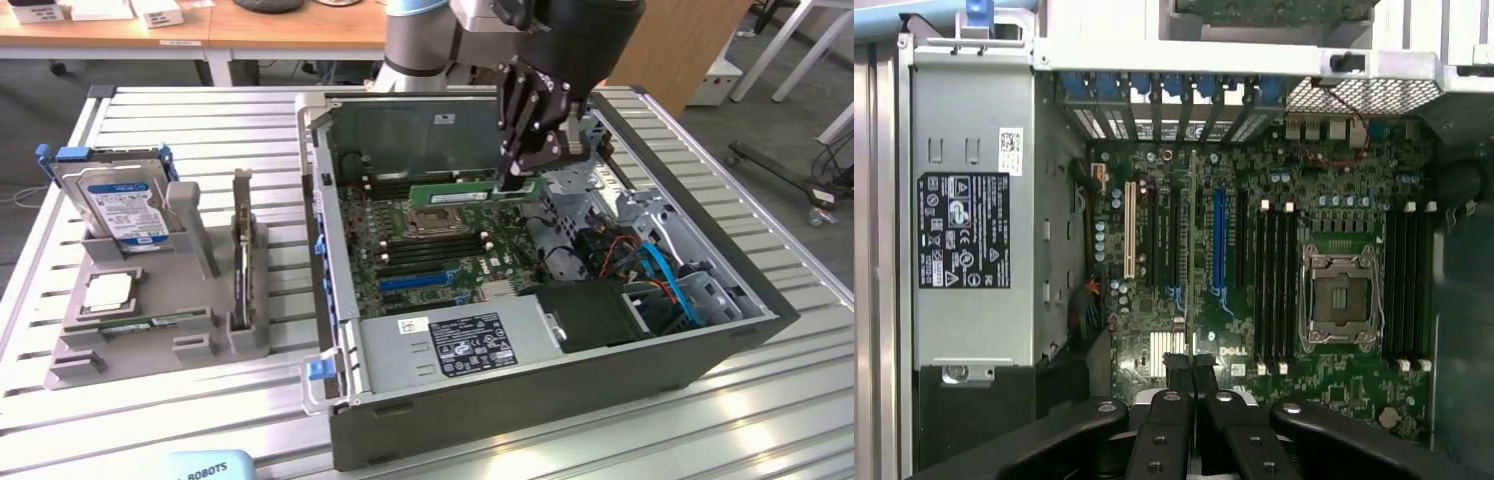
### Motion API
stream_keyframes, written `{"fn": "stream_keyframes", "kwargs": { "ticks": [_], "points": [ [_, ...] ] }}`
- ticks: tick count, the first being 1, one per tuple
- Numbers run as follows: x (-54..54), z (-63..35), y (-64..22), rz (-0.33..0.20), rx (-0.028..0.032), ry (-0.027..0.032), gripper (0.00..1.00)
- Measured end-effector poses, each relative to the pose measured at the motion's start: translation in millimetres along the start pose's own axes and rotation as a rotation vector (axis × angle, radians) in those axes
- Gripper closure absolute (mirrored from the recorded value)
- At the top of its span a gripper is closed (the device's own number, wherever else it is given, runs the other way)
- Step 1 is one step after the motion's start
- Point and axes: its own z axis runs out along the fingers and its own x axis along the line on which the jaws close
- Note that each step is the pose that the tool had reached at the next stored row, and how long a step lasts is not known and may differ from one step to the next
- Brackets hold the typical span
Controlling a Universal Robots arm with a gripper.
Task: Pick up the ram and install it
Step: 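Pick up the ram and move it above insertion slot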
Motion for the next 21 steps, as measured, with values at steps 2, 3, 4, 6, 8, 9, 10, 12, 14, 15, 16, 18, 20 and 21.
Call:
{"fn": "stream_keyframes", "kwargs": {
  "ticks": [2,3,4,6,8,9,10,12,14,15,16,18,20,21],
  "points": [
    [0.0,-0.3,-5.2,0.000,0.0000,0.0003,0.88],
    [-0.1,-0.4,-7.7,0.000,0.0000,0.0002,0.88],
    [0.0,-0.4,-9.7,0.000,0.0000,0.0001,0.88],
    [-0.1,-0.6,-13.6,0.000,0.0000,0.0001,0.88],
    [-0.1,-0.7,-15.0,0.000,0.0000,0.0002,0.88],
    [-0.1,-0.7,-15.0,0.000,0.0000,0.0002,0.88],
    [-0.1,-0.7,-15.0,0.000,0.0000,0.0001,0.88],
    [-0.1,-0.6,-15.0,0.000,0.0000,0.0001,0.88],
    [-1.0,-0.6,-15.1,0.000,0.0001,0.0000,0.88],
    [-2.0,-0.5,-15.0,0.000,0.0001,0.0001,0.88],
    [-3.4,-0.3,-15.0,0.000,0.0003,0.0000,0.88],
    [-6.5,0.1,-15.0,0.000,0.0005,0.0001,0.88],
    [-10.2,0.5,-15.0,0.000,0.0006,0.0001,0.88],
    [-12.2,0.7,-15.0,0.000,0.0006,0.0002,0.88]
  ]
}}
